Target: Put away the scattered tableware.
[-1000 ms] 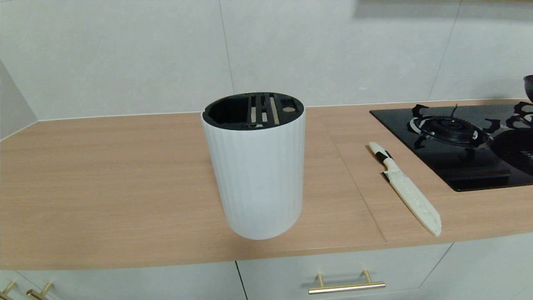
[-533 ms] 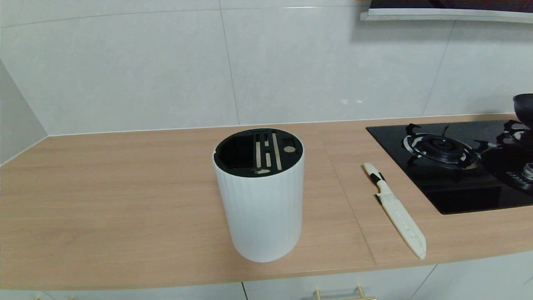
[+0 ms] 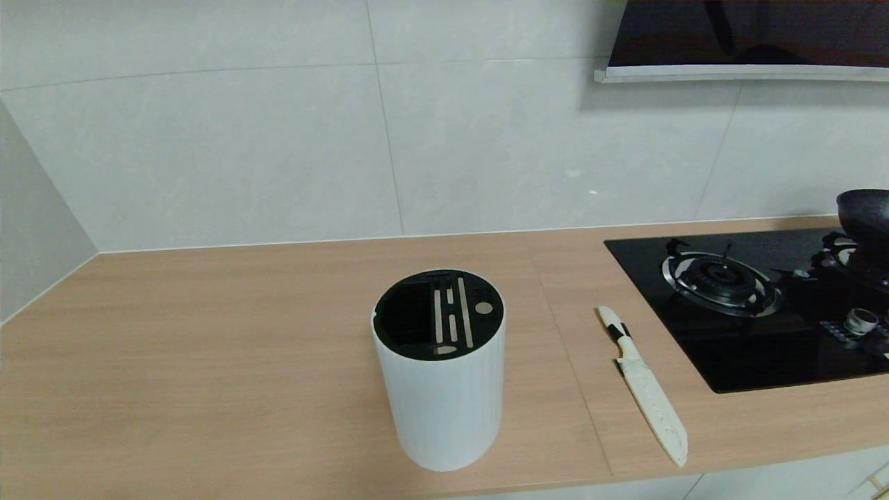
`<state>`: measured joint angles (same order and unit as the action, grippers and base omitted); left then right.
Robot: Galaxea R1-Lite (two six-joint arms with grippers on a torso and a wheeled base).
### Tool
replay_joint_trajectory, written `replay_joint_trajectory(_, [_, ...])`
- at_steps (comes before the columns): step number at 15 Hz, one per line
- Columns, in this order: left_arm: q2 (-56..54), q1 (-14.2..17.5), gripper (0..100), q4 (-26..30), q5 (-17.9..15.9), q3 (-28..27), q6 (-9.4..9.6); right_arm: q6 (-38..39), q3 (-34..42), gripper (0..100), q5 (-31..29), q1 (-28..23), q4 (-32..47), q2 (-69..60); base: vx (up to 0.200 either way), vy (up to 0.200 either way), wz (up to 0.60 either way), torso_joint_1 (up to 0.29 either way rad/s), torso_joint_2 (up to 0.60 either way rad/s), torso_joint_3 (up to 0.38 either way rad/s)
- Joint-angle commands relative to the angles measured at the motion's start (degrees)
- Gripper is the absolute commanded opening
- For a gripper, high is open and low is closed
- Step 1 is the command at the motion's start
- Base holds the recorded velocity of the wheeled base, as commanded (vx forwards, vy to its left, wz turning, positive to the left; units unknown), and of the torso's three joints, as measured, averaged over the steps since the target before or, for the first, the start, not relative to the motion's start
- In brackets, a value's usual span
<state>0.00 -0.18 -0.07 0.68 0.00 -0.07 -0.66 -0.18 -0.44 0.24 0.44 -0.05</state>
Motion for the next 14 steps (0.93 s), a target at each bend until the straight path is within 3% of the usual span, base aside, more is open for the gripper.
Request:
replay_joint_trajectory(1, [0.09,0.01,100,-0.01,0.02,0.0,-0.01,-0.04,0.01,100,0.0,0.02,0.0,0.05,0.0,0.0,0.0,0.281,-0.58,-0.31])
replay_joint_trajectory(7, [0.09,0.01,100,-0.01,0.02,0.0,-0.01,-0.04,0.01,100,0.0,0.02,0.0,0.05,0.0,0.0,0.0,0.245,-0.51,-0.268])
replay_joint_trajectory(14, [0.0,0.01,100,-0.01,0.02,0.0,-0.01,0.04,0.01,100,0.0,0.02,0.0,0.05,0.0,0.0,0.0,0.018,-0.04,-0.018])
